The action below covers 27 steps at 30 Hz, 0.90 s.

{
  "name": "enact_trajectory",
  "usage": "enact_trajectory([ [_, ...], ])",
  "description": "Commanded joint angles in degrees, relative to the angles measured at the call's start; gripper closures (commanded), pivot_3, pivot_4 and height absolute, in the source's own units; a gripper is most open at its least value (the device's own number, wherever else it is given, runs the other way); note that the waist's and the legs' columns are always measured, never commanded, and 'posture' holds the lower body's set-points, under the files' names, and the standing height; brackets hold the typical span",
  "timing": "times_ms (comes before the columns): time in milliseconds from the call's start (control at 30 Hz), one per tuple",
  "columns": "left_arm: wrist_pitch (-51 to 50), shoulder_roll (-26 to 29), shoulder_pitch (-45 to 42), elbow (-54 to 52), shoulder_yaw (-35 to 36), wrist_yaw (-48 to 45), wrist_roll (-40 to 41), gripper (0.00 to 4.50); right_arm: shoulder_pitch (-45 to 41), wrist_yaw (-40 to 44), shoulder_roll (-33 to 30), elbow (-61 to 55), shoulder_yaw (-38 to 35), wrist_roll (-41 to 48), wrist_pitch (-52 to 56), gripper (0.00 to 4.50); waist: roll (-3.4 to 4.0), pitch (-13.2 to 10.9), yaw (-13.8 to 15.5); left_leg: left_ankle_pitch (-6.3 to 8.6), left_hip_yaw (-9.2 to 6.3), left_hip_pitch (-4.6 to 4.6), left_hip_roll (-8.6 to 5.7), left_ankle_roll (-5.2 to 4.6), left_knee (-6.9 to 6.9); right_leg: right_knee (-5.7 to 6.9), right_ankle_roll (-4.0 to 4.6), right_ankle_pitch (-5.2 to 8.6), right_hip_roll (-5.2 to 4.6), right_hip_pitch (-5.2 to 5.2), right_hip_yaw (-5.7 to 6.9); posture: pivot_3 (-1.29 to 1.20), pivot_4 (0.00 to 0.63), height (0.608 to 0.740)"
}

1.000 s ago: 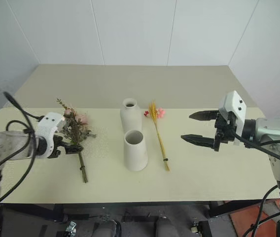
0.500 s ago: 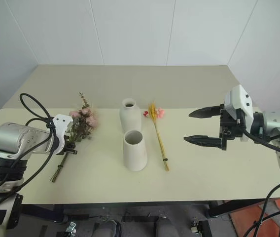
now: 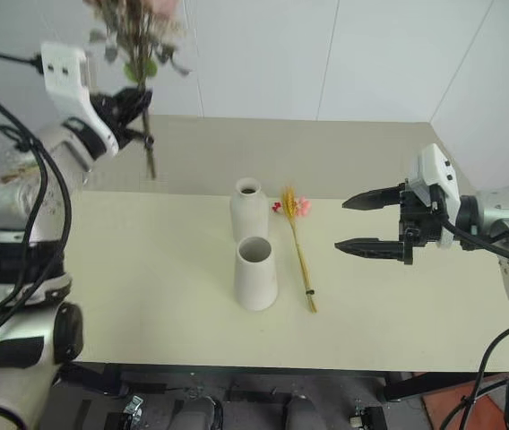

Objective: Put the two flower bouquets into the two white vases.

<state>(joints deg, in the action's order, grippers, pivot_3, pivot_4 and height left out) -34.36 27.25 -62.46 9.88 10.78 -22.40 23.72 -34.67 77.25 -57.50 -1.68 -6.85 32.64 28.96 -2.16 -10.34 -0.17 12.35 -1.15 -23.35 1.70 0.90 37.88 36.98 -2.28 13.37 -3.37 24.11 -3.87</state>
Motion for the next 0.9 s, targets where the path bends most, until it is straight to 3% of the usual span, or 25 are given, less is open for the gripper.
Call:
enact_trajectory([
  [33,6.10,-3.34,-5.27,5.08,-0.68,-4.54,1.05,4.42,-0.60,-2.95,-0.91,-1.63,-1.46,-0.02,2.72,0.00,0.00,0.00,-0.13,0.00,0.01,-0.03,0.00,0.00,0.00,-0.01,-0.01,-0.01,0.00,0.03,0.00,0.00,0.150,0.740],
  [267,8.94,-9.80,-9.46,10.41,-1.22,-9.66,2.79,4.42,0.14,-9.32,-1.69,-3.99,-4.83,3.03,12.51,0.00,0.00,0.00,-0.89,0.00,-0.01,-0.08,0.00,-0.01,0.00,0.05,-0.03,-0.02,0.01,0.11,-0.03,0.00,0.150,0.740],
  [500,10.10,-12.46,-9.86,13.21,-2.73,-12.06,1.31,4.42,3.45,-11.87,-1.91,-7.77,-7.49,4.30,14.84,0.00,-0.01,-0.01,-0.80,0.00,-0.01,-0.07,0.00,-0.01,0.00,0.05,-0.06,-0.02,0.01,0.09,-0.03,0.00,0.150,0.740],
  [733,10.64,-14.12,-5.68,11.60,-3.28,-12.58,0.83,4.42,5.68,-13.00,-1.90,-9.66,-9.05,5.10,14.65,0.00,0.00,0.00,-0.83,0.00,-0.01,-0.04,0.00,-0.01,0.00,0.05,-0.07,-0.02,0.02,0.06,-0.03,0.00,0.150,0.740],
  [900,18.14,-15.70,-1.10,11.95,-5.19,-13.24,-2.18,4.42,6.23,-13.54,-1.79,-10.38,-9.59,5.66,14.16,0.00,0.00,0.00,-0.74,0.00,-0.01,-0.04,0.00,-0.01,0.00,0.07,-0.07,-0.03,0.02,0.08,-0.05,0.00,0.150,0.740],
])
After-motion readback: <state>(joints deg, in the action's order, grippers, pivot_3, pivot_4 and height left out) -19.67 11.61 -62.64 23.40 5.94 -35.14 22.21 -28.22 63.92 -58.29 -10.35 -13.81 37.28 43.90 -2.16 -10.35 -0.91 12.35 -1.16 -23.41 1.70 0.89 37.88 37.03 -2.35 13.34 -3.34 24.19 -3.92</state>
